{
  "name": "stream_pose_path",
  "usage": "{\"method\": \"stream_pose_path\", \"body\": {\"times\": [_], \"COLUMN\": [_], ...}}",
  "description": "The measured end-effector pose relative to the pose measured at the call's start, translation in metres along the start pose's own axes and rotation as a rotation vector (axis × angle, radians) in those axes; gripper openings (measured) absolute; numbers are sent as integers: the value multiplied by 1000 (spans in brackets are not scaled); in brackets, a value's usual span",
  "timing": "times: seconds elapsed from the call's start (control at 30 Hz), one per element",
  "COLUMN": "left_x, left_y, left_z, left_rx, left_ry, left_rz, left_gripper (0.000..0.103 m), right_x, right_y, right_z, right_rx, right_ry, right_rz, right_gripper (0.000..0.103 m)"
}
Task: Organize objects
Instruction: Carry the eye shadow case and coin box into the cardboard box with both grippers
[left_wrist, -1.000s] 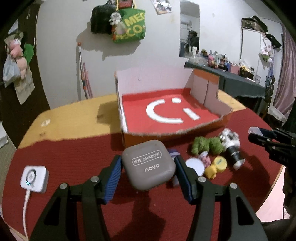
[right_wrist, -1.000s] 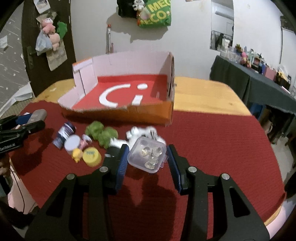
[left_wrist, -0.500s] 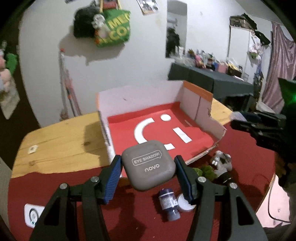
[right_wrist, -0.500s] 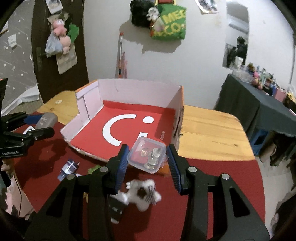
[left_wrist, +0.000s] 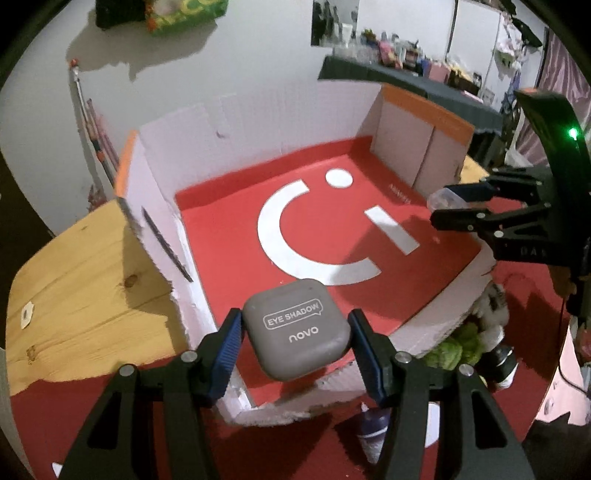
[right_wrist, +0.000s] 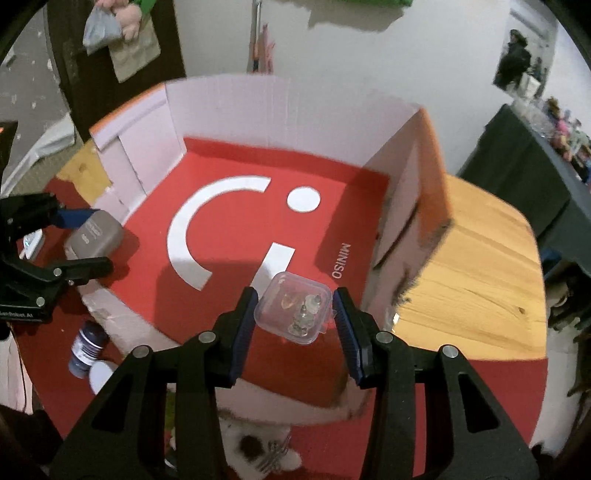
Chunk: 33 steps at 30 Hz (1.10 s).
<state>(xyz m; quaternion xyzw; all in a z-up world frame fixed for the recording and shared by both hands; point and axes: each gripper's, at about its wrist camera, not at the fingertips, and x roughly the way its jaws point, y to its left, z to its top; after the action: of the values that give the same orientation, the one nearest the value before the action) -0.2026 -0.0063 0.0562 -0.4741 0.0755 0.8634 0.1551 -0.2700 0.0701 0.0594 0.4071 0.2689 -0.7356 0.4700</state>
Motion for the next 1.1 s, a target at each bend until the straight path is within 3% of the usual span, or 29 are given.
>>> {"method": "stream_pose_path", "body": {"times": [0.3, 0.53, 1.1], "left_x": [17, 25, 24], "left_y": [0, -7, -2], "left_z": [4, 4, 5], "left_rx": [63, 125, 144], "left_ry": [85, 117, 144], "left_rz": [-4, 10, -8], "left_gripper": [60, 60, 60], "right_x": [23, 23, 13], "right_y": [3, 4, -7], "right_z": [-2, -7, -16], "right_rx": [-77, -124, -157], "right_ry": [125, 154, 193], "right_rz": [8, -6, 5], "right_gripper": [41, 41, 41]}}
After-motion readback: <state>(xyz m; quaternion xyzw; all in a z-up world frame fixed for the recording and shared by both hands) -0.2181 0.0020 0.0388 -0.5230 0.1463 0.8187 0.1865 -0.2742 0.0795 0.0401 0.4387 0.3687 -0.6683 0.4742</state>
